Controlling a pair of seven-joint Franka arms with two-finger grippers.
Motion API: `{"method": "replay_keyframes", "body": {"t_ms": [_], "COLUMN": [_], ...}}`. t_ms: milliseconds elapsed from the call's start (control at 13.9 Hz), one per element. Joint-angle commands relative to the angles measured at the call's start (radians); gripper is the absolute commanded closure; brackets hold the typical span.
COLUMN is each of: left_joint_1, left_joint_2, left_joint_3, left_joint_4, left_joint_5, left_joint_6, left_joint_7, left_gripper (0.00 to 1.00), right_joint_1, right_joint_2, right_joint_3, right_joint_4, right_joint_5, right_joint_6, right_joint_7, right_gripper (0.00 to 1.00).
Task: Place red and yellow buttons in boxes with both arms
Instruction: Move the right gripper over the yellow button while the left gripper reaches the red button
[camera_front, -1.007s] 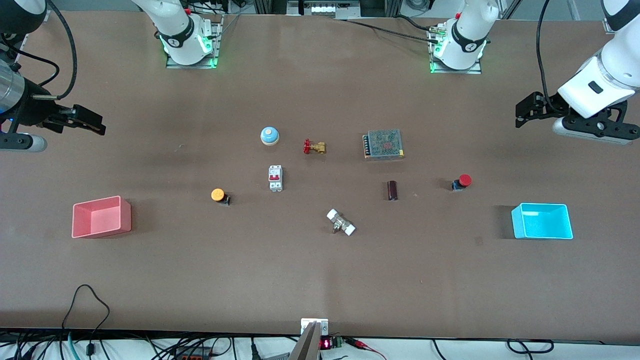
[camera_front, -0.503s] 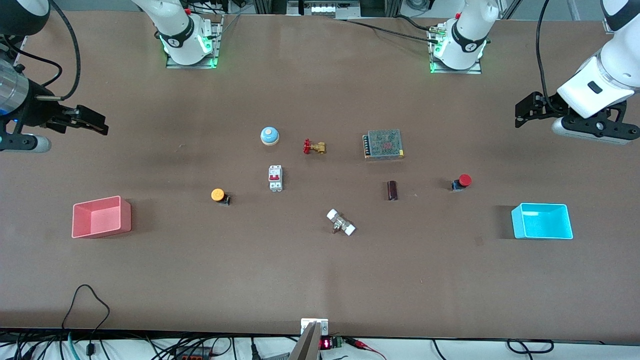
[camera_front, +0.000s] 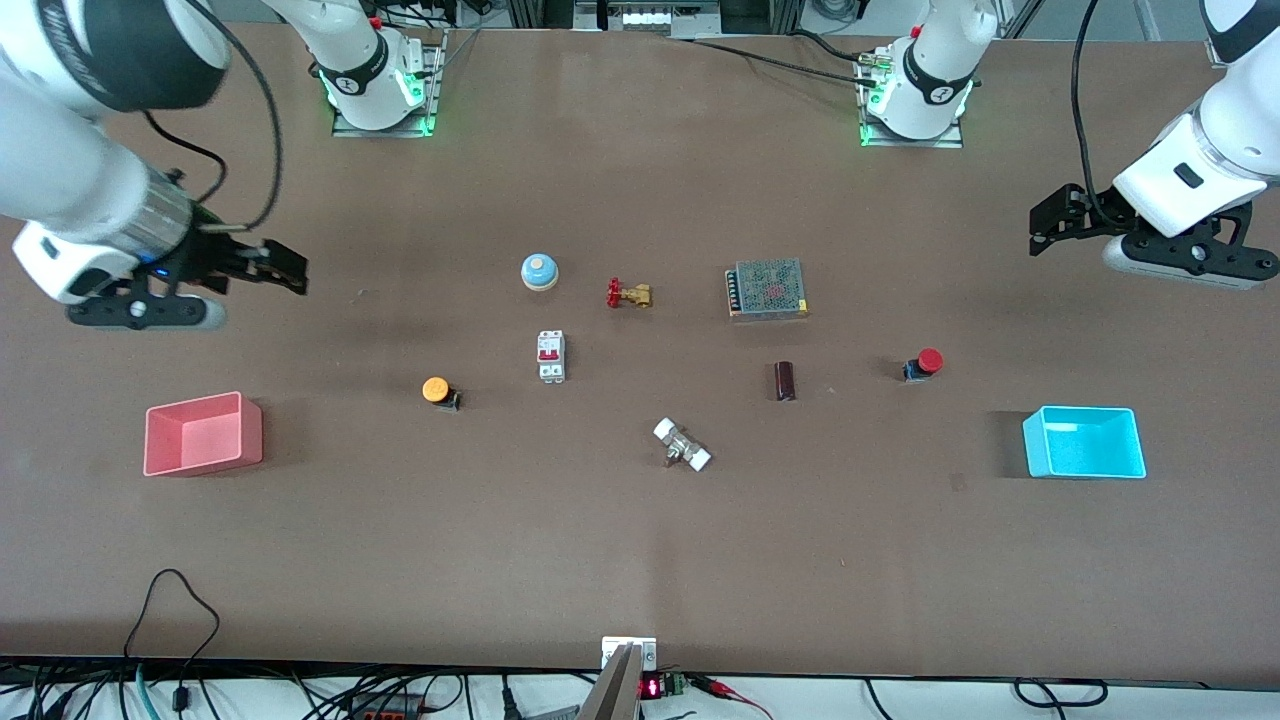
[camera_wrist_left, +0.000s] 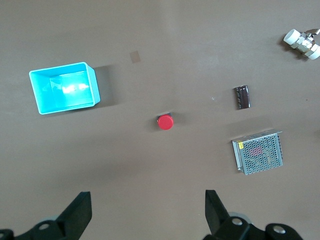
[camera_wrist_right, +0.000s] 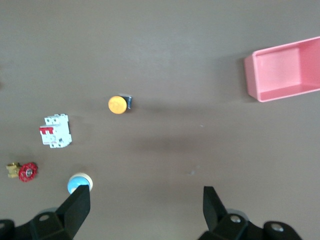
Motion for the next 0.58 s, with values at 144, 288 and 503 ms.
{"method": "replay_keyframes", "body": {"t_ms": [144,288,503], "left_joint_1": [-0.006,-0.005,-0.006], "left_joint_2": [0.01,0.01,0.008], "left_joint_3": [0.0,0.0,-0.002], "left_joint_4": [0.029,0.029,0.029], "left_joint_5": [0.016,0.016,0.016], "left_joint_6": [-0.025,-0.025,-0.025], "left_joint_7": [-0.007,-0.007,-0.007], "left_gripper": [0.0,0.0,0.0], "right_joint_1": [0.001,0.005,0.018], "right_joint_2": [0.009,0.043,0.083], "right_joint_3": [0.054,0.068,0.068], "right_joint_4": [-0.158,-0.163,-0.166], "right_joint_5": [0.011,0.01,0.002], "right_joint_6": [0.235,0.277,0.326], "right_joint_7": [0.106,0.133,0.133], "right_gripper": [0.0,0.0,0.0]}}
